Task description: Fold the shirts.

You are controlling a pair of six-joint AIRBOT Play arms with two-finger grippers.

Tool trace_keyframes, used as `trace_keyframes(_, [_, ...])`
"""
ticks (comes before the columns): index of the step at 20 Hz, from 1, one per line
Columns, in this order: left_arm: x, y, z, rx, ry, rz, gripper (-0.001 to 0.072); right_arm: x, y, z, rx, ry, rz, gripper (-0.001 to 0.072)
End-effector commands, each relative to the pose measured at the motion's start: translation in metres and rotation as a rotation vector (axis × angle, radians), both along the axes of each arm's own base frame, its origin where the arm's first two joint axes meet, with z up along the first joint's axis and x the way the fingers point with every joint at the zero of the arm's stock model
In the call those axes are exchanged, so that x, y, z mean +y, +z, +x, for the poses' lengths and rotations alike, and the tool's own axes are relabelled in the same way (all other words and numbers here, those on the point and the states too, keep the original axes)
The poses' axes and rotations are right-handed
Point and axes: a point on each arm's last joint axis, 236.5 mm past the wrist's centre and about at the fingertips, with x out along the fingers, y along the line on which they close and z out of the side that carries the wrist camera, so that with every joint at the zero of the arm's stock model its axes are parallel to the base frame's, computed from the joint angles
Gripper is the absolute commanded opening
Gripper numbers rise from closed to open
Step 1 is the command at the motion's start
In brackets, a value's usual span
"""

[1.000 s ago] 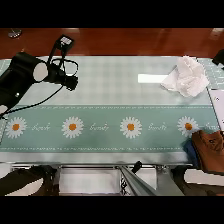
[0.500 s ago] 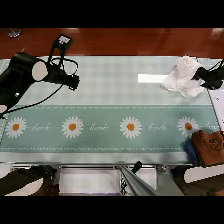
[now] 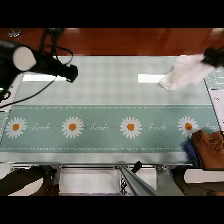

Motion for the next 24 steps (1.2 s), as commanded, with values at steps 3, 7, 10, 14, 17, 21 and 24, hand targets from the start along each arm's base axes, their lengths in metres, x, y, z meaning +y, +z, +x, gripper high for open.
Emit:
trace_keyframes(3, [0.013,0.197,-0.033,-0.358,0.005,-0.143,0.0688,0.078,0.337,-0.08,-0.816,0.118,-0.073,0.0021])
trace_keyframes(7, [0.045,0.346,-0.119,-0.709,0.02,-0.304,0.0688,0.117,0.452,-0.206,-1.131,0.108,-0.195,0.0021])
trace_keyframes(10, [0.067,0.381,-0.177,-0.795,0.051,-0.403,0.0688,0.142,0.456,-0.249,-1.134,0.154,-0.212,0.0021])
trace_keyframes(14, [0.079,0.341,-0.206,-0.635,0.072,-0.355,0.0688,0.162,0.374,-0.241,-0.792,0.286,-0.143,0.002])
trace_keyframes(17, [0.079,0.293,-0.205,-0.447,0.11,-0.312,0.0688,0.163,0.29,-0.227,-0.464,0.369,-0.062,0.002])
trace_keyframes(21, [0.072,0.244,-0.187,-0.303,0.129,-0.26,0.0688,0.177,0.229,-0.201,-0.333,0.403,0.163,0.002])
trace_keyframes(24, [0.067,0.205,-0.176,-0.198,0.154,-0.23,0.0688,0.209,0.158,-0.197,-0.154,0.489,0.21,0.002])
